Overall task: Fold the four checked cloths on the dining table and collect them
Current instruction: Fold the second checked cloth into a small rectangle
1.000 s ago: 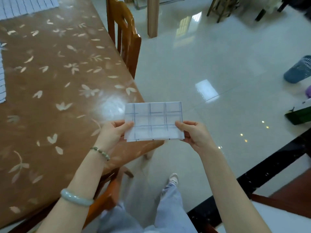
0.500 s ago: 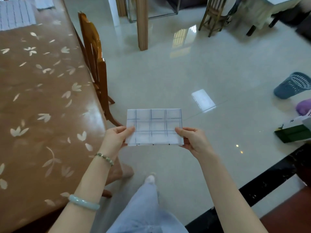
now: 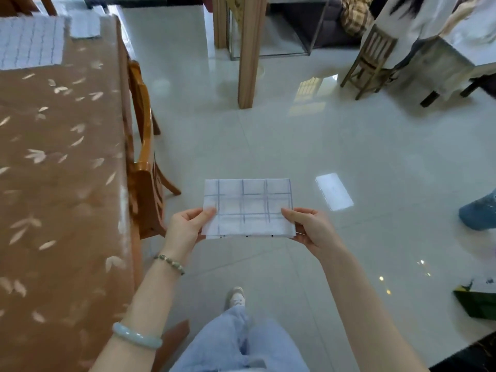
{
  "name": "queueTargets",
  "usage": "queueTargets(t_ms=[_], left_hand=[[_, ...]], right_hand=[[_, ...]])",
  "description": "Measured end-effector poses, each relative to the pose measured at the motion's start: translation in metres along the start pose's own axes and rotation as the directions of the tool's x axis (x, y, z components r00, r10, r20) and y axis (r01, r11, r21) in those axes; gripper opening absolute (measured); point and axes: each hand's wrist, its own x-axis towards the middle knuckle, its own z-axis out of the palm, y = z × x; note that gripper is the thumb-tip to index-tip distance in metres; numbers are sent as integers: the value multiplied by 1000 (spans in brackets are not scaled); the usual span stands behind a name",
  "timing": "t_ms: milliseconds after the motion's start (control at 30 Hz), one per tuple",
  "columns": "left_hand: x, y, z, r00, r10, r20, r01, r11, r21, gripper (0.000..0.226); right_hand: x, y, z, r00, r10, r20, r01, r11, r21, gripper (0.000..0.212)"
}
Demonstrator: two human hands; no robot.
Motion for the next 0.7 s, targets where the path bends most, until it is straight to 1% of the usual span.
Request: queueTargets(t_ms=[67, 133, 200, 333, 433, 500, 633, 700], left_hand=[[19, 20, 14, 1000, -2, -13, 1, 999, -53, 19], [37, 38, 25, 999, -7, -45, 3, 996, -95, 19], [57, 55, 35, 997, -6, -79, -2, 995, -105, 23], [99, 88, 51, 990, 7, -142, -25, 992, -121, 14], [139, 113, 64, 981, 33, -192, -58, 990, -130, 18], [167, 129, 74, 975, 39, -218, -69, 989, -133, 16], [215, 166, 91, 943, 0, -332, -61, 983, -173, 27], [237, 188, 95, 926, -11, -378, -75, 974, -213, 26]], right_hand=[[23, -28, 3, 1000, -10, 15, 10, 1000, -9, 28], [44, -53, 7, 999, -13, 39, 14, 1000, -25, 22], [67, -75, 12, 998, -13, 64, 16, 999, -47, 20], [122, -120, 25, 994, 3, 110, 7, 996, -90, 23], [170, -158, 38, 985, 7, 172, 16, 991, -130, 22], [204, -187, 47, 977, 10, 214, 26, 986, -165, 21], [266, -246, 70, 953, 43, 301, 39, 965, -261, 19], [296, -278, 88, 934, 58, 352, 54, 952, -300, 20]])
